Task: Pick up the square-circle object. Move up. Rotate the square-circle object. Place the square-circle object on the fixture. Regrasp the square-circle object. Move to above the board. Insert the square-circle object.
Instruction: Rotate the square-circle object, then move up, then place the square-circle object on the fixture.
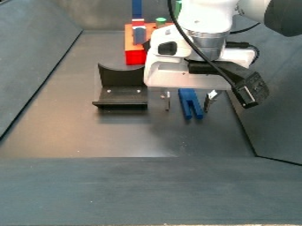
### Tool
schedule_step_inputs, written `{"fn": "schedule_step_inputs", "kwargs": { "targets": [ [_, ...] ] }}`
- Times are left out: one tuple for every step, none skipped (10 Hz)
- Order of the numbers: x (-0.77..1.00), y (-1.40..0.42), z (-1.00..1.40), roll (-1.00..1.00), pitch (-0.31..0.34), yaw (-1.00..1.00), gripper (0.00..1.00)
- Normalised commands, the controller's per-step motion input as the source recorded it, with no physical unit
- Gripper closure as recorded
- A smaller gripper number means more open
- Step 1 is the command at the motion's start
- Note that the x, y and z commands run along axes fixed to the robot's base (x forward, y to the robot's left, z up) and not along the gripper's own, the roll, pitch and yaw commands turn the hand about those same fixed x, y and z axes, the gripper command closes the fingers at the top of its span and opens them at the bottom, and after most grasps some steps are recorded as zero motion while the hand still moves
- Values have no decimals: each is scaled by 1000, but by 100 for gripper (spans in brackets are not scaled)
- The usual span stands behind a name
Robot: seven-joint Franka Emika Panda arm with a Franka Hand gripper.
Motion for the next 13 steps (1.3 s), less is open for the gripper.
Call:
{"fn": "schedule_step_inputs", "kwargs": {
  "targets": [
    [21, 30, -133, -204, -197, -16, 0],
    [21, 30, -133, -204, -197, -16, 0],
    [21, 30, -133, -204, -197, -16, 0],
    [0, 0, 0, 0, 0, 0, 100],
    [0, 0, 833, 0, 0, 0, 100],
    [-6, 0, 823, 0, 5, 0, 100],
    [-29, 2, 702, 13, 42, -7, 100],
    [-22, 4, 625, 24, 56, -13, 100],
    [-9, 2, 419, 55, 96, -18, 100],
    [-6, 3, 299, 79, 114, -17, 100],
    [-9, 1, 184, 101, 127, -14, 100],
    [0, 0, 1000, 0, 0, 0, 100],
    [-2, -2, 1000, 18, 11, 7, 100]
  ]
}}
